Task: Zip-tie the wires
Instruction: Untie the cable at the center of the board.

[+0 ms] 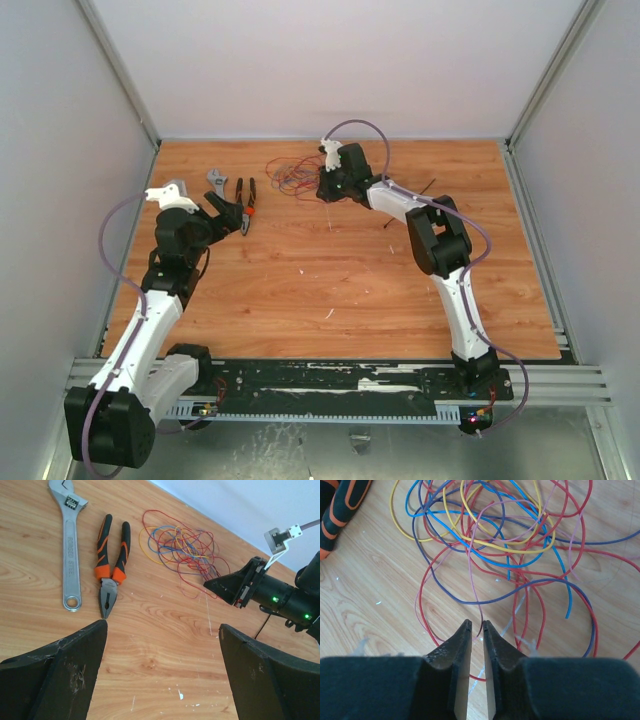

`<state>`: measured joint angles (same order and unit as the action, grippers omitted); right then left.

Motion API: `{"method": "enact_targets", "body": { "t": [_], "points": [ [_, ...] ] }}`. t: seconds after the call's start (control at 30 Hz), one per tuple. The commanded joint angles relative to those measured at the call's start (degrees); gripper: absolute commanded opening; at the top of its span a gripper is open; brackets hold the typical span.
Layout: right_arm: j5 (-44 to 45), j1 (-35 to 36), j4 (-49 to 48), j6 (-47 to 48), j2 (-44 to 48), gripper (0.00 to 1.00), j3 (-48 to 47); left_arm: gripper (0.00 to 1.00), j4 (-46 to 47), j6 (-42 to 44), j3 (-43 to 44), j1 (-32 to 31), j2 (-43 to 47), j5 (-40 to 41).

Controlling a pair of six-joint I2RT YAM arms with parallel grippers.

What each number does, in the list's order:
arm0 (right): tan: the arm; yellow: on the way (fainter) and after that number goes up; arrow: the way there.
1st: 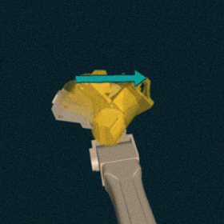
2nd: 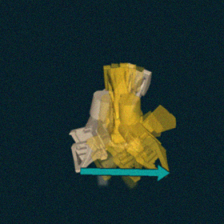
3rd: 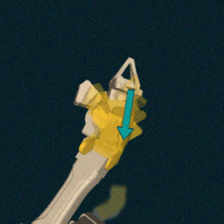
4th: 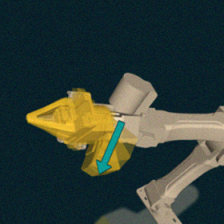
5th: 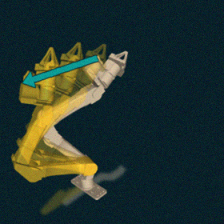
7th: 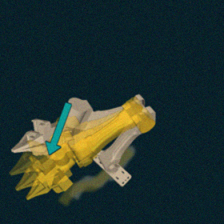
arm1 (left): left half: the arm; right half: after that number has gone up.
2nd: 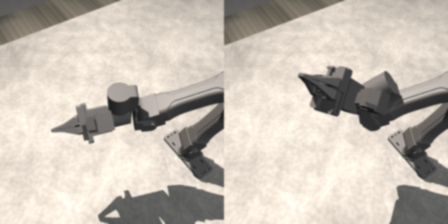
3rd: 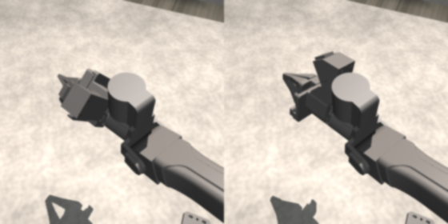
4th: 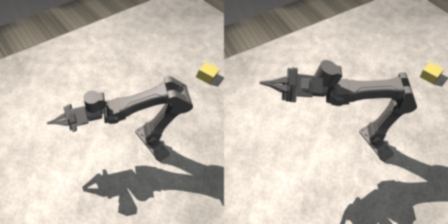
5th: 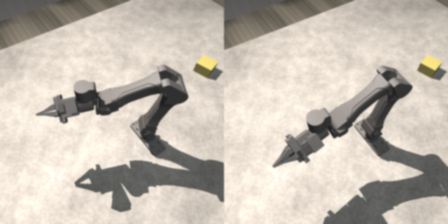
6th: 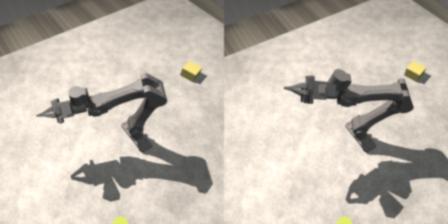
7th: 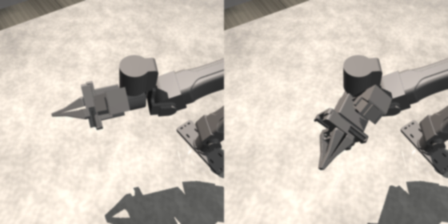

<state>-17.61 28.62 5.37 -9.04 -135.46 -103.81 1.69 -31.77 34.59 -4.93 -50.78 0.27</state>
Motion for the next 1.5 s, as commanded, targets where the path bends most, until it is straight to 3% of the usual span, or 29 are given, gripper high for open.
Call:
{"method": "enact_targets", "body": {
  "t": [0.0,0.17,0.47,0.6,0.7,1.0,1.2,1.47],
  "points": [
    [-0.42,0.56,-1.19,-0.37,-1.25,0.14,-2.62,0.98,2.08,0.32,-0.84,0.36,-0.18,0.01],
    [-0.5,0.69,-1.15,-0.3,-0.37,0.0,-2.72,0.98,2.17,0.36,-0.69,0.36,-0.36,-0.07],
    [8.2,0.76,7.57,7.57,10.38,0.0,-3.85,0.98,2.09,0.22,0.95,0.36,0.29,-1.9],
    [14.6,0.78,13.36,12.29,14.91,0.0,-8.32,0.98,1.5,0.13,2.27,0.39,0.5,-2.63],
    [14.69,0.8,14.52,14.69,17.86,0.0,-13.01,0.98,1.47,-0.27,2.98,0.36,0.6,-3.3],
    [4.08,0.78,8.61,13.99,19.88,0.0,-29.5,0.98,2.87,-0.07,4.56,0.36,-0.72,-5.93],
    [-0.66,0.79,0.96,11.54,25.28,0.0,-29.26,0.98,4.46,0.36,6.78,0.36,-2.17,-9.51],
    [-0.59,0.6,-5.08,12.9,31.43,0.0,-30.52,0.98,12.98,-3.32,5.34,0.36,-3.71,-15.65]
  ]
}}
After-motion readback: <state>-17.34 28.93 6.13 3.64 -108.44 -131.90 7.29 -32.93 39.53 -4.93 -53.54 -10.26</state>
